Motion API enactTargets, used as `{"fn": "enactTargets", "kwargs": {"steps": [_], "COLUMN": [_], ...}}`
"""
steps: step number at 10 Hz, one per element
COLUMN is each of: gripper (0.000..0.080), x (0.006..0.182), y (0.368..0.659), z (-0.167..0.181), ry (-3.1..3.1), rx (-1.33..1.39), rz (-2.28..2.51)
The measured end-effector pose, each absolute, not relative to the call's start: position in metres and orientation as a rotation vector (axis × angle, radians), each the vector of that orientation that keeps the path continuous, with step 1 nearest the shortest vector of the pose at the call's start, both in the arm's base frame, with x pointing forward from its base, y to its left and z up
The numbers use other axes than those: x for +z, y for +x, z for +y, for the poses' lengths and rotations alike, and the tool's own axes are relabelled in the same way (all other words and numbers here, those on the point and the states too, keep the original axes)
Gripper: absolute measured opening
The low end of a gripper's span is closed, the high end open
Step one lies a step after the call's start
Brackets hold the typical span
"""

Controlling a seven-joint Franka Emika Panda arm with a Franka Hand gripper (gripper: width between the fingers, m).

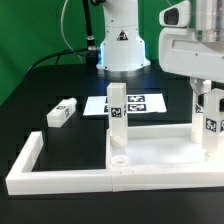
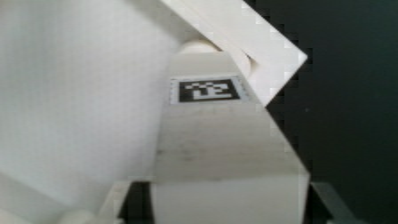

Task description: Assemble desk

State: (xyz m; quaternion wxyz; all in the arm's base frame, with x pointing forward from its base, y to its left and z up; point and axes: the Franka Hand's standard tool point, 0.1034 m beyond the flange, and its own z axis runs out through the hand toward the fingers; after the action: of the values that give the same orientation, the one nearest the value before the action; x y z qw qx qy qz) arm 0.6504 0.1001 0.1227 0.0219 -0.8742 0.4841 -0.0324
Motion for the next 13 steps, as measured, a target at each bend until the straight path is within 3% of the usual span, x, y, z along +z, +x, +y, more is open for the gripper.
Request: {"fn": "enactTargets", "kwargs": {"steps": [5, 7, 9, 10, 11, 13], "gripper": [0.0294, 0.0294, 0.0576, 0.0576, 0.0636, 0.0646], "x": [0.122, 0.121, 0.122, 0.122, 0.121, 0.121], "y": [0.645, 0.644, 0.638, 0.639, 0.637, 0.629], "z": [0.106, 0.107, 0.109, 0.114, 0.120, 0.129], "ry": [-2.017, -2.055, -2.380, -2.519, -2.669, -2.731], "rx": [-0.028, -0.031, 0.004, 0.009, 0.009, -0.008], "rz": [2.278, 2.246, 1.990, 1.829, 1.597, 1.485]}}
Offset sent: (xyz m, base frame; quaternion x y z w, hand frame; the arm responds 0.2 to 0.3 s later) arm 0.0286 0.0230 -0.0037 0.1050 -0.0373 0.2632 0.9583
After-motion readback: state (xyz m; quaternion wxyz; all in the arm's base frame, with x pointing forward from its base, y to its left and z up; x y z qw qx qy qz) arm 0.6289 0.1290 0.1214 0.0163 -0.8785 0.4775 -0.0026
